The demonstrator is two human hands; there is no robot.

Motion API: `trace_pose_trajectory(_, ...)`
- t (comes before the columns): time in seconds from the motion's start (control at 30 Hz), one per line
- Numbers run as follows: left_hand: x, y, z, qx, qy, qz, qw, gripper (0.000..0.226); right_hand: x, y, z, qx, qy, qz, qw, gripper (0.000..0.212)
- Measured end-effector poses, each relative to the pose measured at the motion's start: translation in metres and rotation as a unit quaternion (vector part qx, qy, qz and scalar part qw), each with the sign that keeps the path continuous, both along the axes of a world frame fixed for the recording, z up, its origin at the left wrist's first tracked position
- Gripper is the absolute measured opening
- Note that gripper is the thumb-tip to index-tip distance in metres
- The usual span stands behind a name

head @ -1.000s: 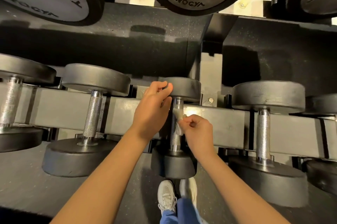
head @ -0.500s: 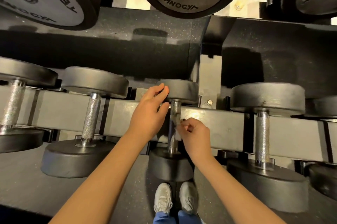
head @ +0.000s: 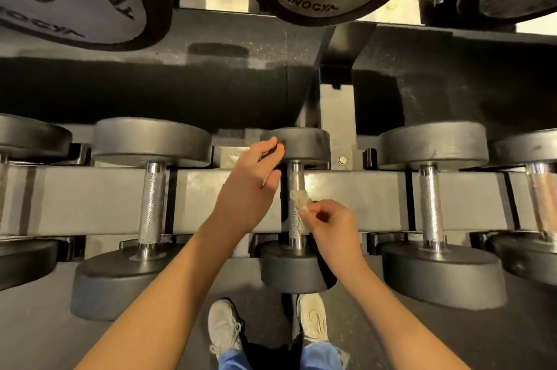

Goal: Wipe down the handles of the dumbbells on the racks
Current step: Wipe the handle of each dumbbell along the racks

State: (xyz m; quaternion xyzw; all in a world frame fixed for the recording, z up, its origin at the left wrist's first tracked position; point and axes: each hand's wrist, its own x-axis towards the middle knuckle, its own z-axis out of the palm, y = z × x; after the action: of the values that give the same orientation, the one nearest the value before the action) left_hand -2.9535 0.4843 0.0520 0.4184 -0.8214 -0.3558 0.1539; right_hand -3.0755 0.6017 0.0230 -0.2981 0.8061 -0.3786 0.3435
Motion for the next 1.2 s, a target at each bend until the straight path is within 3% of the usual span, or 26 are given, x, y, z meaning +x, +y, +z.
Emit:
trace_pose_trajectory(0.17,0.008,-0.003,0.000,0.001,-0.020,-0.039,0.999,0.050,-0.001,-0.028,0.005,0.023,0.082,-0.006,0.996,0.014)
trace_pose_trajectory(0.37,0.013,-0.008,0.002,-0.003,-0.034,-0.070,0.997,0.054,0.000,-0.051,0.011,-0.010,0.072,-0.064,0.995,0.010)
trace_pose_trajectory(0.63,0.020,-0.005,0.011,0.012,-0.071,-0.080,0.994,0.054,0.020,0.000,0.005,0.045,0.144,0.020,0.988,0.011)
trace_pose_trajectory(0.8,0.068,-0.007,0.022,-0.094,-0.032,-0.019,0.995,0.042,0.019,-0.005,0.021,0.079,0.144,0.052,0.985,0.010)
trace_pose_trajectory(1.0,0.134,-0.030,0.038,-0.217,-0.108,0.061,0.968,0.041,0.044,-0.030,0.037,0.003,0.073,0.030,0.997,0.003)
trace_pose_trajectory(1.2,0.159,-0.039,0.034,-0.215,-0.145,0.067,0.963,0.049,0.101,-0.060,0.032,-0.022,-0.024,0.107,0.994,0.008)
